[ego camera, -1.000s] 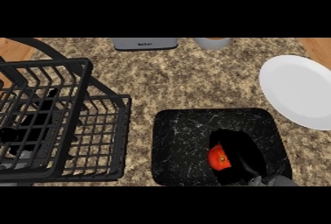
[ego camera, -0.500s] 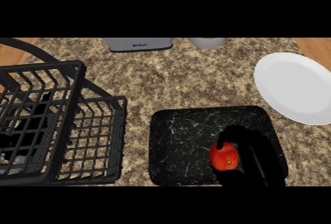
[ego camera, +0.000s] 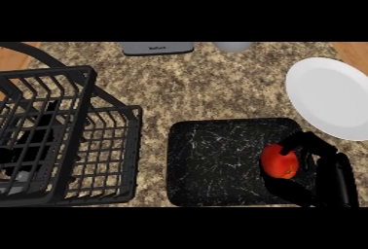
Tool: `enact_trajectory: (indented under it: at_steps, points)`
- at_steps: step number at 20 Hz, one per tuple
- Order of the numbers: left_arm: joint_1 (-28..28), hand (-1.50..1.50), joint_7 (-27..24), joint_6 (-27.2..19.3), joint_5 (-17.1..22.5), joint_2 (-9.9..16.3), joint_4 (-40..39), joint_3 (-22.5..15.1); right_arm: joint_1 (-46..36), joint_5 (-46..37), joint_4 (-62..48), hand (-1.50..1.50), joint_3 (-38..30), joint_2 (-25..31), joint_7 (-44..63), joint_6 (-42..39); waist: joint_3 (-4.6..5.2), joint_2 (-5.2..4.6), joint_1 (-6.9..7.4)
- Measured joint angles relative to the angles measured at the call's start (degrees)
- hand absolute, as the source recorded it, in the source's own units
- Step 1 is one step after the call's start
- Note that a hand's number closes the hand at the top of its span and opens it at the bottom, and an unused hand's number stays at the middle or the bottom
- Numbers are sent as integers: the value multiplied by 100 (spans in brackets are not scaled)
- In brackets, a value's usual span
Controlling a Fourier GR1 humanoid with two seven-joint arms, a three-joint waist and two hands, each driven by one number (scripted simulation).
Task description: Pick the tomato from the tray and place it in the plate
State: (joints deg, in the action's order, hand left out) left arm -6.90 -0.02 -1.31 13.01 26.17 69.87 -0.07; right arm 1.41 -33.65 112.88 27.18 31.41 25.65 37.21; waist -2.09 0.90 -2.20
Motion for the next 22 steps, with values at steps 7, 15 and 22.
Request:
enact_trajectory:
  at_steps: [7,15,22]
  points:
    - [-152,0,-25,-8,15,-14,-62,-98,56,875,-433,150,-983,208,-596,380,-2,-47,133]
    - [-391,0,-48,-3,27,-40,-164,-251,-348,1657,-1737,150,-2048,355,-1493,603,6,-103,336]
    - [-581,0,-62,12,35,-69,-278,-368,-924,2422,-2938,150,-2771,562,-2335,244,7,-126,485]
